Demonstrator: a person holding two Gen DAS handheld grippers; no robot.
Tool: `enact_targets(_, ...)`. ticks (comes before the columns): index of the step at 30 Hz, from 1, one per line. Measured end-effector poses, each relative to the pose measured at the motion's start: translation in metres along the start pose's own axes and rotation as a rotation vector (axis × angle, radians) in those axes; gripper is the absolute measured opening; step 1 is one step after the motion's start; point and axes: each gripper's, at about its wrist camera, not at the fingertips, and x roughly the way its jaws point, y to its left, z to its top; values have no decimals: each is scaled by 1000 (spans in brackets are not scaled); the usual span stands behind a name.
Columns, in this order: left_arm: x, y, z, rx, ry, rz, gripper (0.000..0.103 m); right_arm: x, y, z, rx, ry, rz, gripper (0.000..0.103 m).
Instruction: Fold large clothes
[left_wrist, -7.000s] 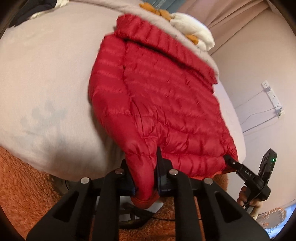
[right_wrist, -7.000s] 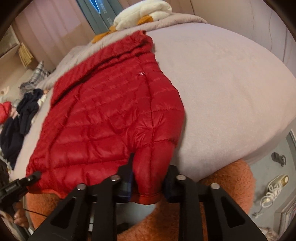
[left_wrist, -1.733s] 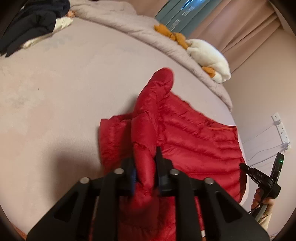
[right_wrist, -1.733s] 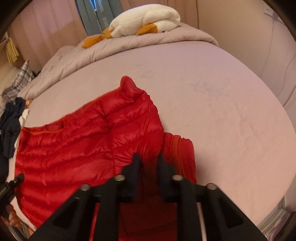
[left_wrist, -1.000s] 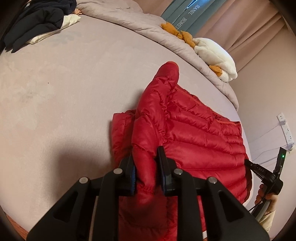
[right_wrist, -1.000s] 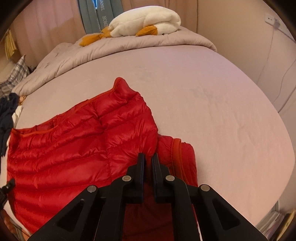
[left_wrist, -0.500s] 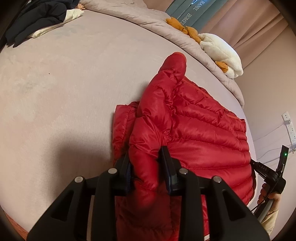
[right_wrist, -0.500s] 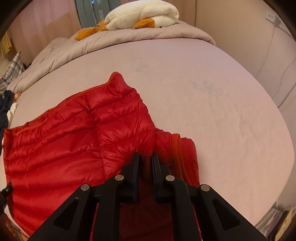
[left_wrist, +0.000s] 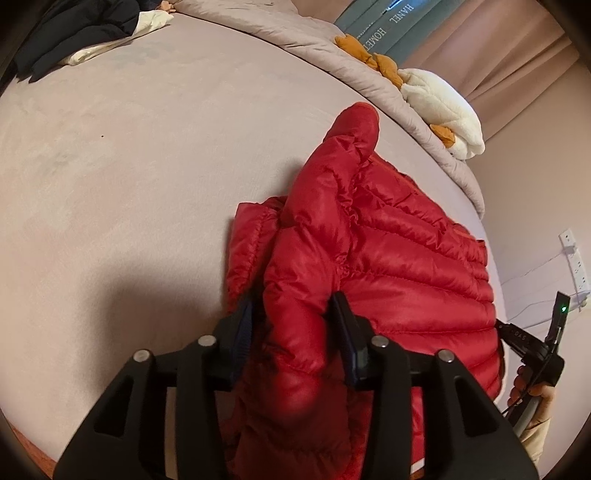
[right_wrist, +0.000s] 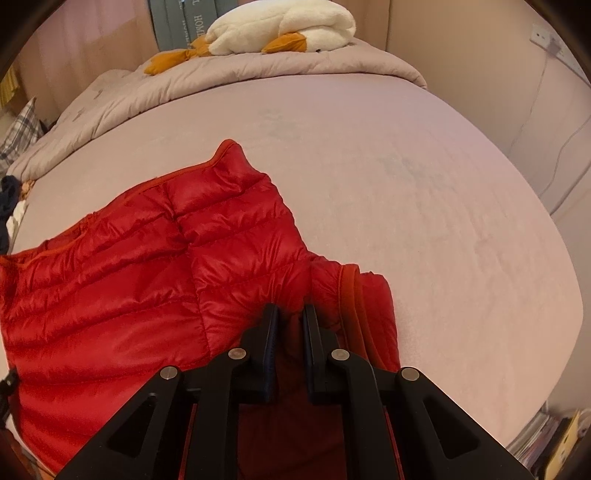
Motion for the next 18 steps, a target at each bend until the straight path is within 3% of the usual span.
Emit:
enact_targets(2, -6, 4, 0, -19, 0, -17, 45, -3, -1, 0, 10, -6, 0, 10)
enact_targets(4, -11, 5, 0, -27, -4, -3, 60, -9, -3, 1, 17, -18, -2, 17)
enact_targets(6, -18, 7, 0, -30, -22, 15, 62, -13, -5, 0, 20, -30, -8, 22)
enact_targets(8, -24, 8, 1, -35, -36, 15, 66, -19, -7, 0, 25, -42, -13, 40)
enact_targets(12, -38, 10, 1, -38, -77, 43, 82, -33, -14, -2, 45, -75, 6, 56)
enact_targets(14, -43, 10, 1, -37, -94, 48, 86, -42, -17, -2, 52, -97, 9, 70)
enact_targets(18, -45, 9, 5, -38, -112, 50, 102, -57, -25, -2, 56, -144, 18, 82)
